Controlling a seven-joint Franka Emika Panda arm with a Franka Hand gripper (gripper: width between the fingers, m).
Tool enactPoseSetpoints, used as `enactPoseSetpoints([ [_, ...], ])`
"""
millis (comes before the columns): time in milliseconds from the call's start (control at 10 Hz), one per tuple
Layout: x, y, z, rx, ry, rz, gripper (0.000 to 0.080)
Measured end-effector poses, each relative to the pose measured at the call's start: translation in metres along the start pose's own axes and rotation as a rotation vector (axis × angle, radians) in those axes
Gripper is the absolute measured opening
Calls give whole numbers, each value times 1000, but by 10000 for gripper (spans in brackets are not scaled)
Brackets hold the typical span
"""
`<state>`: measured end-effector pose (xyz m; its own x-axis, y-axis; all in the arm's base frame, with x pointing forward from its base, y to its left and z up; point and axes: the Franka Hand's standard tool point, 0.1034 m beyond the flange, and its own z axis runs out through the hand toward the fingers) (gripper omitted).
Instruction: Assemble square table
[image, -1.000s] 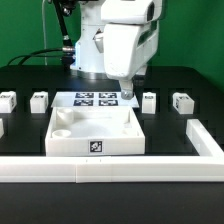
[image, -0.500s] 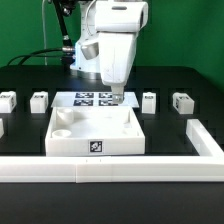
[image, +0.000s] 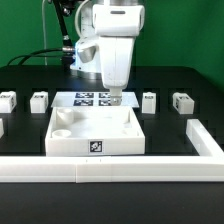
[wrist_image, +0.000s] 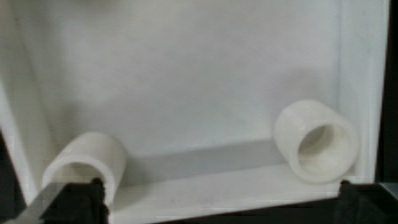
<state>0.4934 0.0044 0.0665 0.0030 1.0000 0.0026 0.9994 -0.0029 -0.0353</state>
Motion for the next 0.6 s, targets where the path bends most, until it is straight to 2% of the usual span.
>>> enactPoseSetpoints([
  [200, -11, -12, 9, 3, 4, -58, 650],
  [600, -13, -14, 11, 8, 5, -48, 650],
])
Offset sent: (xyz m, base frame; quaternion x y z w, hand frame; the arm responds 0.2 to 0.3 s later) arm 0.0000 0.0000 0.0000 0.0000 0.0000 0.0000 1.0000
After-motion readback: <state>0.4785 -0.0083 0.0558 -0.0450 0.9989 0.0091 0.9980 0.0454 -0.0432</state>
